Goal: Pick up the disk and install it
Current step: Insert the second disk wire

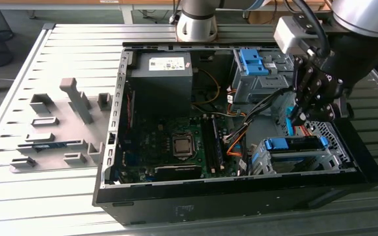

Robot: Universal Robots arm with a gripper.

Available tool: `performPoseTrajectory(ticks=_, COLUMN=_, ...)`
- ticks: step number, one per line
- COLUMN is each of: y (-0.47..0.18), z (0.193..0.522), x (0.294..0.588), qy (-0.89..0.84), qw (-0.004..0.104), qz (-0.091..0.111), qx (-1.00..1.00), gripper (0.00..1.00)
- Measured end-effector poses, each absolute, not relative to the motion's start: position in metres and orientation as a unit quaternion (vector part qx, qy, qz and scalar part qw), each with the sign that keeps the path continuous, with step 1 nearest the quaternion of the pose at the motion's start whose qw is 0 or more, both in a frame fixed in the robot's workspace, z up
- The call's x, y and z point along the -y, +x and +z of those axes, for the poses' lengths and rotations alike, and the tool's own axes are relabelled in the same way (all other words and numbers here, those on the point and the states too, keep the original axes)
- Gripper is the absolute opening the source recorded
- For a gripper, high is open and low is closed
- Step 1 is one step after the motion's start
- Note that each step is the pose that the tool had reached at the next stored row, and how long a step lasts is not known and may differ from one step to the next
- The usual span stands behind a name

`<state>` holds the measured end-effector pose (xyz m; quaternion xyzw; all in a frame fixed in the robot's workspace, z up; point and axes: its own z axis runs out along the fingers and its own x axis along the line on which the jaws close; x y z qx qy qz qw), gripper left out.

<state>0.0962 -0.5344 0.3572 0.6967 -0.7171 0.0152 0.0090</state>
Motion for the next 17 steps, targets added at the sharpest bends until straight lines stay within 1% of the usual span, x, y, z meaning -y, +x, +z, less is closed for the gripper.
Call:
performPoseTrajectory(ticks=10, y=0.096, z=0.347, x=0.549, qy=0.697, qw=0.009, qz=0.015, qx=0.717, gripper=0.16)
performPoseTrajectory(ticks=17, y=0.100, z=0.340, x=0.550, qy=0.697, qw=0.009, qz=0.015, qx=0.717, gripper=0.16)
